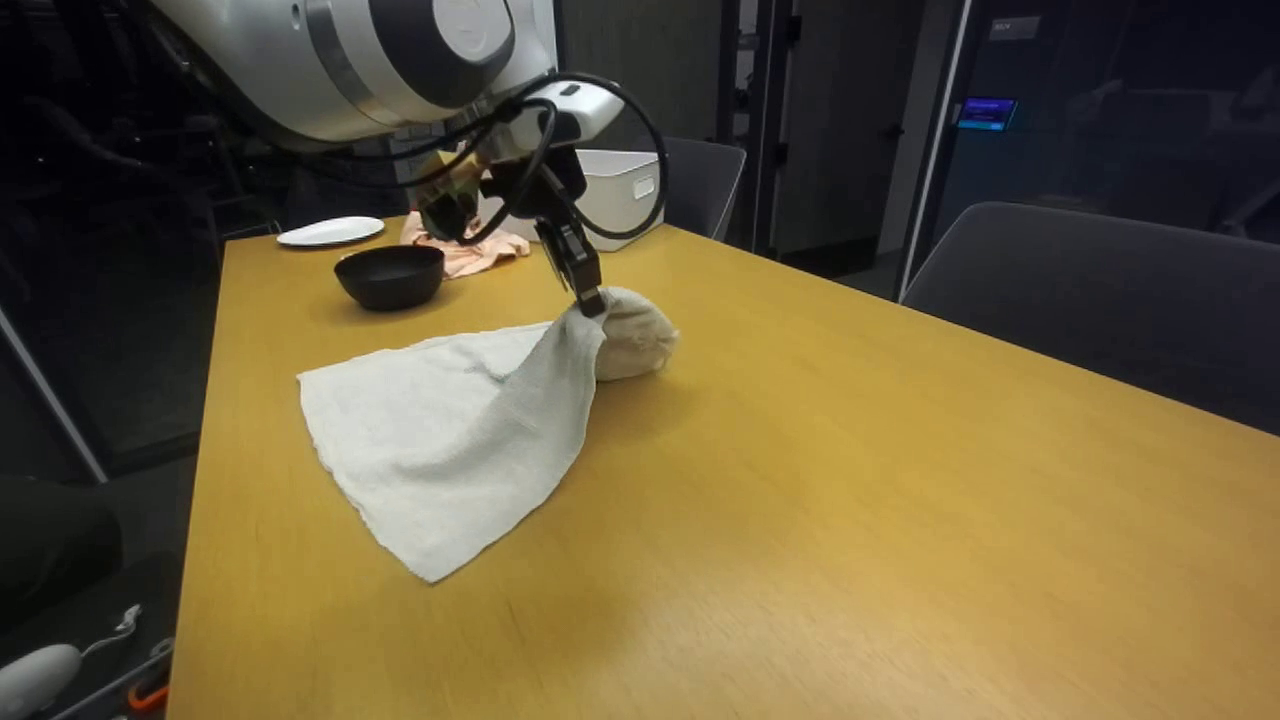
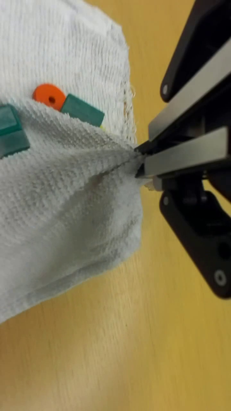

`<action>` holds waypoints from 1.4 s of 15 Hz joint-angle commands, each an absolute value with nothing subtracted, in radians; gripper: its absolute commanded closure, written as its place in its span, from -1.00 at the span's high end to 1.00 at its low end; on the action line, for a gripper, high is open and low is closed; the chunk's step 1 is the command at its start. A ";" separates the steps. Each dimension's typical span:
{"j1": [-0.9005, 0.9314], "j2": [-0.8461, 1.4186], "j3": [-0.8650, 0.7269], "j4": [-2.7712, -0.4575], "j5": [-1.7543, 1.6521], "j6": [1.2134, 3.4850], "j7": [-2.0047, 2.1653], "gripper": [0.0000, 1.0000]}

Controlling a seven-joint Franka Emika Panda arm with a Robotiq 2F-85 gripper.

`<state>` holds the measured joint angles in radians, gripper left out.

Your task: Fold the towel

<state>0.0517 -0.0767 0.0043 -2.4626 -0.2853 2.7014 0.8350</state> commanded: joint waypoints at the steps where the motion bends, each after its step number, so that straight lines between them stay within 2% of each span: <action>1: 0.096 -0.159 0.043 -2.499 -0.015 2.791 0.635 -0.89; 6: 0.212 -0.149 0.085 -2.460 0.347 2.695 0.252 -0.86; 13: 0.233 -0.137 0.075 -2.390 0.704 2.269 -0.073 -0.85; 14: 0.223 -0.132 0.073 -2.377 0.720 2.196 -0.087 -0.32; 15: 0.211 -0.127 0.069 -2.363 0.722 2.118 -0.088 -0.31; 16: 0.200 -0.120 0.066 -2.349 0.728 2.043 -0.094 -0.20; 21: 0.169 -0.139 0.113 -2.354 0.512 2.096 0.006 0.57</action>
